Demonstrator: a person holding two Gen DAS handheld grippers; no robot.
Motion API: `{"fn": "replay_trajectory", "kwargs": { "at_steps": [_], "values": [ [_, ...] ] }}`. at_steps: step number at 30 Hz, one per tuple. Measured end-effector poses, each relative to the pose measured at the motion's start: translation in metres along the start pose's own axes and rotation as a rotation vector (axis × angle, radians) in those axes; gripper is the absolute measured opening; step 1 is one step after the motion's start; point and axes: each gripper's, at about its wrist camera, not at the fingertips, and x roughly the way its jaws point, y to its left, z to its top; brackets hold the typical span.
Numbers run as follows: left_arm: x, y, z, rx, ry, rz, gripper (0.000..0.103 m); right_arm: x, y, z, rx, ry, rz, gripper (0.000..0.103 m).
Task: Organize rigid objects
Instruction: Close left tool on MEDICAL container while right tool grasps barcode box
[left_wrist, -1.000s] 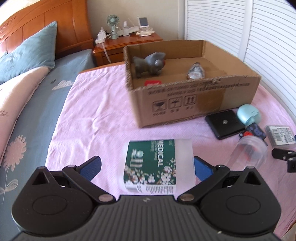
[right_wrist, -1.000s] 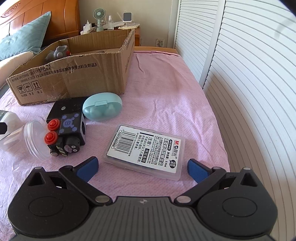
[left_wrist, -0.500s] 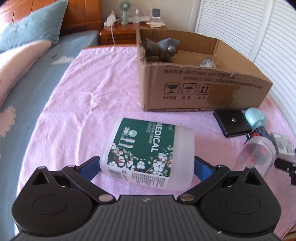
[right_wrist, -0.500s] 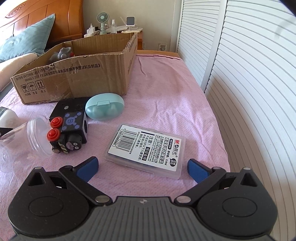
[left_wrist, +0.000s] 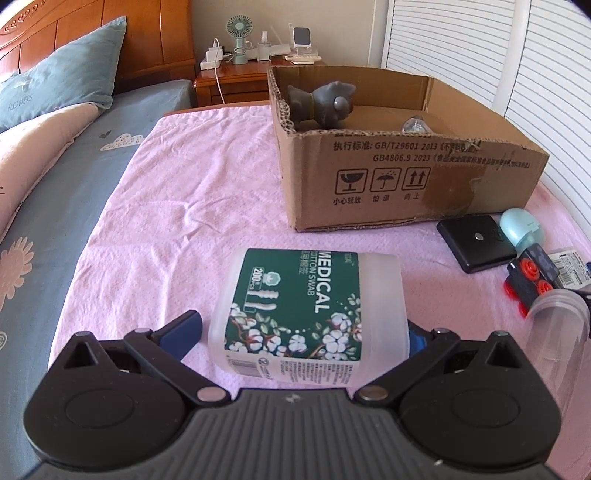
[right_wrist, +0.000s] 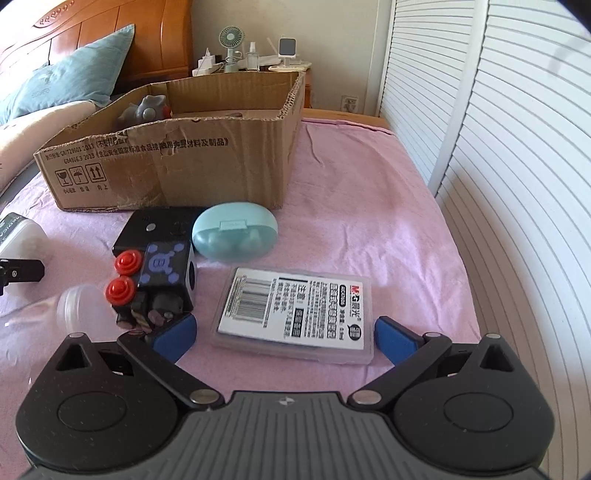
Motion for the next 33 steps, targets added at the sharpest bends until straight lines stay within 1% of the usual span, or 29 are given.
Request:
{"fn": "replay_trajectory", "kwargs": {
  "at_steps": [6,9,14,18,22,24,28,33],
  "values": [
    [0.002,0.0,0.003,0.002,0.007,-0.003,0.102,0.004,0.0,0.006,-0.01,0.006,0.007,0.103],
    [0.001,0.001,0.004,0.007,0.006,-0.009,0.102,0.003,-0.002,0.005,-0.001,0.008,-0.002,0.103],
    [-0.002,-0.001,0.006,0.043,-0.005,-0.002,0.102,0.003,-0.014,0.004,0.033,0.009,-0.031,0.103],
    [-0.007,-0.003,0.008,0.073,-0.019,-0.006,0.102,0.003,-0.015,0.005,0.008,0.007,-0.017,0.1],
    [-0.009,-0.005,0.011,0.085,-0.028,-0.012,0.1,0.007,-0.014,0.01,-0.005,0.006,-0.002,0.1],
    [-0.009,-0.006,0.012,0.092,-0.03,-0.01,0.099,0.008,-0.013,0.012,-0.013,0.004,0.006,0.098],
    [-0.008,-0.007,0.014,0.097,-0.031,-0.012,0.093,0.007,-0.011,0.015,-0.034,0.007,0.025,0.093],
    [-0.009,-0.006,0.015,0.109,-0.021,-0.025,0.09,0.008,-0.011,0.017,-0.047,0.014,0.033,0.093]
  ]
}}
